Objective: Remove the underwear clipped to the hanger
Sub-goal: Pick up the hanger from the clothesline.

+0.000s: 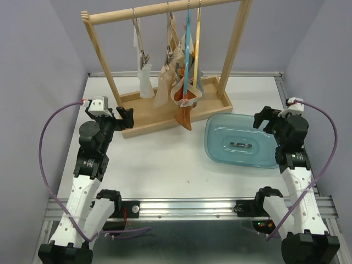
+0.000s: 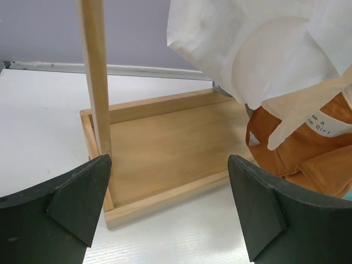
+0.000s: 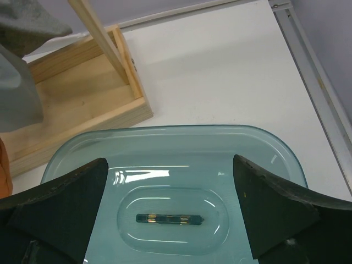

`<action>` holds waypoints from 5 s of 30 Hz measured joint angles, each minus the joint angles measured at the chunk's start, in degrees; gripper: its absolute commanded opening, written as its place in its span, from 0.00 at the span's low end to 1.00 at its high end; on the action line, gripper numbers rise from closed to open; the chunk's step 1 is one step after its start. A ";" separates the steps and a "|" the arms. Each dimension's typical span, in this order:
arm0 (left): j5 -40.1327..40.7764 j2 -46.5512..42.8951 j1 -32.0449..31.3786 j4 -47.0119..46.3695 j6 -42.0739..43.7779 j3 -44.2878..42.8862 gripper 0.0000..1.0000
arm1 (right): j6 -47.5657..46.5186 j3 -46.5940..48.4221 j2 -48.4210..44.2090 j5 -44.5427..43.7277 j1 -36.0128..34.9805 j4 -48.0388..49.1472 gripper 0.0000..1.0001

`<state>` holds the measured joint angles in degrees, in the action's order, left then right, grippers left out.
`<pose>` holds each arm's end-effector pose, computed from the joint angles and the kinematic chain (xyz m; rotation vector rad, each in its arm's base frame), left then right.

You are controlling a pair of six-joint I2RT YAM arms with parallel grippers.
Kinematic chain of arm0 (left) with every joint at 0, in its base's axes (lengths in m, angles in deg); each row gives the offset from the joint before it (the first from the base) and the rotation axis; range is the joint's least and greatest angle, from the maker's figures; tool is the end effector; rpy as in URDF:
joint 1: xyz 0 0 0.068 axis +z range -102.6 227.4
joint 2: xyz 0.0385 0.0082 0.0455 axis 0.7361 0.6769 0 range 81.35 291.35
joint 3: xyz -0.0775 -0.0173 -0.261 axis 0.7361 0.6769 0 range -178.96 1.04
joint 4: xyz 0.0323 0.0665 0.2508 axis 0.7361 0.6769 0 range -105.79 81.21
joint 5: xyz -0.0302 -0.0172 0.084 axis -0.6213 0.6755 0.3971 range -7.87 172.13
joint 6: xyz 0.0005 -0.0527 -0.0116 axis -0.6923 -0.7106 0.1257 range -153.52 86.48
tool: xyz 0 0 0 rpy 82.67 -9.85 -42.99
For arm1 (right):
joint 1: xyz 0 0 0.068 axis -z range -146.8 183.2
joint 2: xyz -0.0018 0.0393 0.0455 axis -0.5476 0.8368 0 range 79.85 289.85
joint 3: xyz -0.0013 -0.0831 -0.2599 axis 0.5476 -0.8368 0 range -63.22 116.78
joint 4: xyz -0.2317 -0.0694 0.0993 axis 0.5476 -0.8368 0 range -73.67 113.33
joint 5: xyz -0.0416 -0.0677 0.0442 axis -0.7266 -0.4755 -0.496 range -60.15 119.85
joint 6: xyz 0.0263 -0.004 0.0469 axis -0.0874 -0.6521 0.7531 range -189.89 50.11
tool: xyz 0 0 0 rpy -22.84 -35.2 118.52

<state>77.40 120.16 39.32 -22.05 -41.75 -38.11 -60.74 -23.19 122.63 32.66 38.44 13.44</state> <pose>0.1657 -0.0264 0.3531 0.0659 1.4611 -0.2921 0.1802 -0.0148 0.3170 0.1896 1.7821 0.0928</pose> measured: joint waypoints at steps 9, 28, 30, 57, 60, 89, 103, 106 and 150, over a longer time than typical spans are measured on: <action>-0.46 -0.31 0.00 0.26 -0.96 -0.37 0.99 | -3.78 0.00 0.00 8.24 0.02 0.04 1.00; -6.62 1.75 0.00 4.66 -14.58 -24.15 0.96 | -21.53 -2.67 -0.81 31.26 0.00 -0.98 1.00; -7.61 3.34 0.00 4.66 -16.65 -27.82 0.96 | -22.47 -2.67 -0.83 31.63 0.00 -1.68 1.00; -6.97 34.34 -4.90 14.01 -26.73 -59.32 0.80 | -24.41 -2.67 -2.91 32.76 0.00 -3.56 1.00; -3.61 36.89 -7.58 15.78 -24.76 -62.90 0.80 | -24.39 -2.67 -3.13 32.79 0.00 -3.58 1.00; 15.52 50.47 -13.35 27.32 -12.07 -77.79 0.66 | -24.37 -2.67 -3.56 32.50 0.00 -3.63 1.00; 16.98 50.73 -13.46 28.28 -10.01 -78.27 0.56 | -24.35 -2.67 -3.78 32.13 0.00 -3.63 1.00; 17.00 50.73 -13.49 28.41 -9.62 -78.44 0.55 | -24.35 -2.67 -3.78 32.13 0.00 -3.63 1.00; 13.73 53.42 -13.79 31.12 -2.54 -81.85 0.42 | -24.17 -2.67 -3.78 32.04 0.00 -3.65 1.00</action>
<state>91.12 173.58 25.53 9.07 -44.29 -119.97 -84.92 -25.86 118.85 64.71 38.44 9.79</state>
